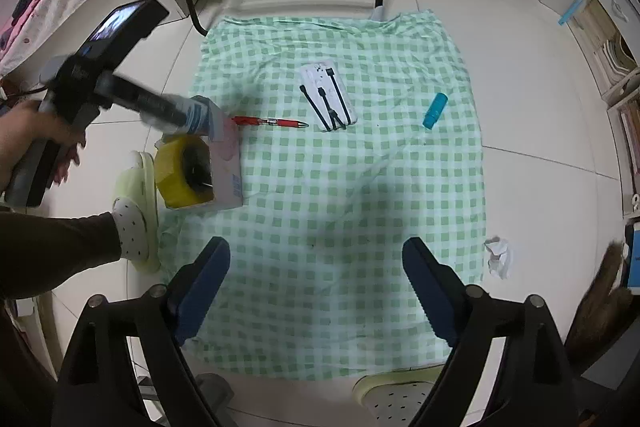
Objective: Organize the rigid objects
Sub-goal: 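Lower the white bottle cap-up into the cardboard box with the left gripper, then open the left gripper and release the bottle in the box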
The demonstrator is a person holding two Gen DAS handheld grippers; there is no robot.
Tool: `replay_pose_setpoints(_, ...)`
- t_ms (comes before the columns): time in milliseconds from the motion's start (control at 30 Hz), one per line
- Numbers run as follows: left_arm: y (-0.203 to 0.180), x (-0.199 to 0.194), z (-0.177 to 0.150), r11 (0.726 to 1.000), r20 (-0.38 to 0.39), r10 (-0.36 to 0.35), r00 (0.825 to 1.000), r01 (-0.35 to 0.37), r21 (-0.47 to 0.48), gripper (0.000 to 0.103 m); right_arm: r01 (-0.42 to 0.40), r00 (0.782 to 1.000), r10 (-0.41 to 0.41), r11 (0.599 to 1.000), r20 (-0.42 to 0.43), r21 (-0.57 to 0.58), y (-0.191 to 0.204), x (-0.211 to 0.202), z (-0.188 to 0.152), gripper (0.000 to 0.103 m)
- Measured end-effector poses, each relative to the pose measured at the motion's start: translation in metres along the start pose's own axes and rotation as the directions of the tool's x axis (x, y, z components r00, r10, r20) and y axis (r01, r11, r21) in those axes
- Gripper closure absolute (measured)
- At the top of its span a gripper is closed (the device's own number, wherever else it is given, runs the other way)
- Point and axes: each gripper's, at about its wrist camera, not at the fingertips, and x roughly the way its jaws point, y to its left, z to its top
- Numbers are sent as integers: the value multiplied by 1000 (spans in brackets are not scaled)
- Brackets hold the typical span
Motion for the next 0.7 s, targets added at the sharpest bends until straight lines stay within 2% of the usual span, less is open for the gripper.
replay_pose_setpoints(100,16,4,7,996,-5,-63,998,63,-67,55,9,1000,-9,1000,0,-11,0,1,-2,14)
replay_pose_setpoints(267,23,26,11,989,-35,-105,994,100,-106,55,8,999,-7,1000,-35,13,-9,10,-5,14)
replay_pose_setpoints(367,19,41,12,995,-40,-69,997,66,-76,54,1,999,0,1000,-50,32,-12,14,-4,14)
replay_pose_setpoints(467,13,68,9,995,-125,-72,989,64,-71,55,11,999,-9,999,-48,33,-14,16,-1,14)
replay_pose_setpoints(600,1,75,7,999,-163,47,986,-46,10,55,39,999,-38,999,-35,17,-17,20,3,14)
replay_pose_setpoints(667,1,58,10,999,-139,27,990,-29,-13,47,61,998,-62,998,-19,-7,-17,25,6,14)
replay_pose_setpoints(700,2,43,10,999,-110,6,994,-11,-44,29,80,997,-80,996,-11,-33,-17,29,7,11)
